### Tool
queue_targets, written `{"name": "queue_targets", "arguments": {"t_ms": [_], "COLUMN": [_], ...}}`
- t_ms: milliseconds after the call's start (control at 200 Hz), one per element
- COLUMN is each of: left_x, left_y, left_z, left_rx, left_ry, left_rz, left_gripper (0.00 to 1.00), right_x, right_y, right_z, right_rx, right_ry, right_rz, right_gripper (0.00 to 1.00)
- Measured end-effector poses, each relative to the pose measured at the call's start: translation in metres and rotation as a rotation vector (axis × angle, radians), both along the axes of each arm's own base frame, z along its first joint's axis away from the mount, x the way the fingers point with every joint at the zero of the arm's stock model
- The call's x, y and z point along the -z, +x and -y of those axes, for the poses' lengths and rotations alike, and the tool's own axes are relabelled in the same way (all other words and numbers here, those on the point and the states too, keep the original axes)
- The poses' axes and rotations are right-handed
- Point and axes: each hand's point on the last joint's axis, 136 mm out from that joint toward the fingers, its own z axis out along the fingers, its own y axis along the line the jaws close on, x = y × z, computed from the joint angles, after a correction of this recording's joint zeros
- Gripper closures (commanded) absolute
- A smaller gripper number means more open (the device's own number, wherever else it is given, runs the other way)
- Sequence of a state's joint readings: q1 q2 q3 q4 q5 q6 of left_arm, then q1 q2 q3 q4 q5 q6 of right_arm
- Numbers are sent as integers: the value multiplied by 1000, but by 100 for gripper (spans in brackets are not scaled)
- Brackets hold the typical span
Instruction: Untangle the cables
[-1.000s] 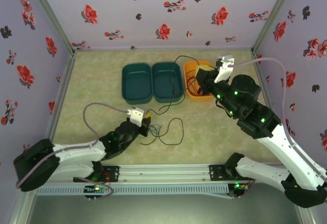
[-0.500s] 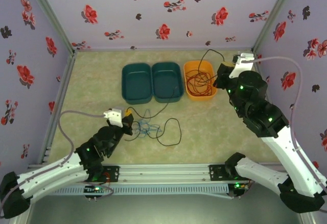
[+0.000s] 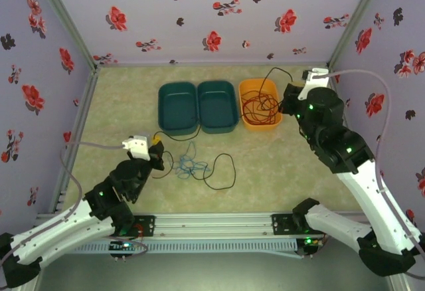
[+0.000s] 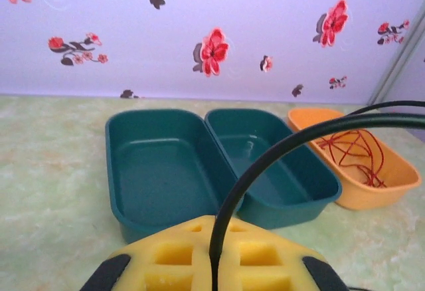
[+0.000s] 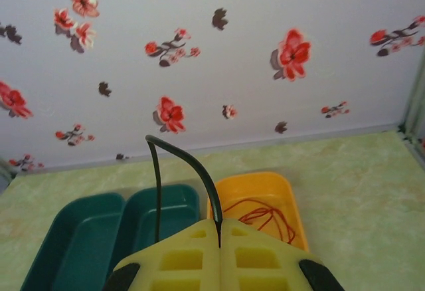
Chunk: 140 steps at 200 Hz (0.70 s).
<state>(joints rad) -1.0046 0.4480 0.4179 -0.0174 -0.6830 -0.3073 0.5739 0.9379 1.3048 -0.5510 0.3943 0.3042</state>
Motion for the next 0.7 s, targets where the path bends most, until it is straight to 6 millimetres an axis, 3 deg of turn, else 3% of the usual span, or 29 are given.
{"name": "queue_targets", "arguments": {"t_ms": [150, 265, 500, 700], "left_x": [-31, -40, -31, -25], "left_y": [5, 11, 22, 26], "left_z": [-1, 1, 7, 8], "left_rx": [-25, -43, -65, -74], "left_ry": [-3, 17, 78, 97], "left_rz": [4, -8, -49, -64], "left_gripper": [96, 96, 96, 95], "right_x": [22, 46, 87, 114], "right_y": [16, 33, 74, 115], "right_z": [-30, -56, -109, -131], "right_rx": [-89, -155, -276, -315], "right_ry": [9, 12, 13, 44], "right_rz": [-81, -158, -291, -370], "right_gripper": [100, 100, 100, 100]}}
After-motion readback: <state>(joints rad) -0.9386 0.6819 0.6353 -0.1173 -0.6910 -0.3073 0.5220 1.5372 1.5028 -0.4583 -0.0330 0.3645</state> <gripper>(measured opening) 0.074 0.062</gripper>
